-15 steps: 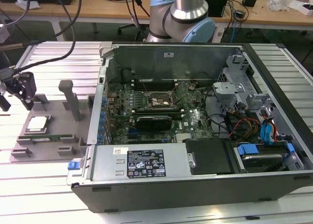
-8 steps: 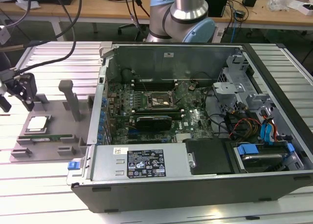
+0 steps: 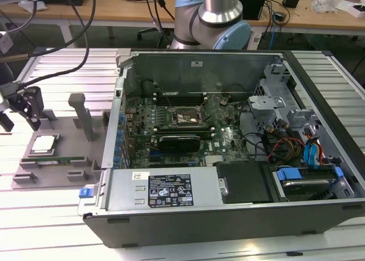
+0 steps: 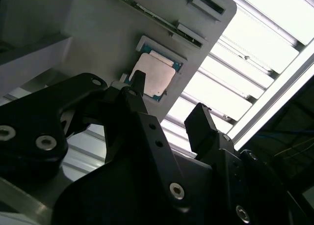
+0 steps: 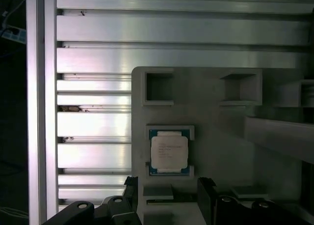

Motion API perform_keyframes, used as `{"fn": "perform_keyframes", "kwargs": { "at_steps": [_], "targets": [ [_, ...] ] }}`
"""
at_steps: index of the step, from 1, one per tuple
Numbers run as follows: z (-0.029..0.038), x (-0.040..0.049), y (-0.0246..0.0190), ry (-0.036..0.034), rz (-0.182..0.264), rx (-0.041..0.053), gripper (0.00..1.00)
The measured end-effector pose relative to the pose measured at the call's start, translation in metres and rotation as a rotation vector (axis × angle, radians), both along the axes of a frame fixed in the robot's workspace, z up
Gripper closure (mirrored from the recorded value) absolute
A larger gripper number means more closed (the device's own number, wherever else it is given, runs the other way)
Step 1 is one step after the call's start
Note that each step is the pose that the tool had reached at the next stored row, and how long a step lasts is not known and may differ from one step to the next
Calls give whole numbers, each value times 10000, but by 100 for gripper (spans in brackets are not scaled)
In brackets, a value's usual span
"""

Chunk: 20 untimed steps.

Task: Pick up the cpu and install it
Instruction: 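Pick up the cpu and move it towards the insertion slot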

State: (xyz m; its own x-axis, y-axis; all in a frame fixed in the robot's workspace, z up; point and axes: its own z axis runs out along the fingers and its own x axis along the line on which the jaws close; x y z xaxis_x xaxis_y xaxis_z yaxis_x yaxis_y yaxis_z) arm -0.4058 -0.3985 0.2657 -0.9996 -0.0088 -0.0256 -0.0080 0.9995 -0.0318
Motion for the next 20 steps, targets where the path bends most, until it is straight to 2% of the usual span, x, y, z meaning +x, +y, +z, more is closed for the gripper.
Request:
{"fn": "perform_keyframes", "kwargs": {
  "at_steps": [20],
  "targets": [
    [-103,2,0,-1,0,0,40]
  ]
}}
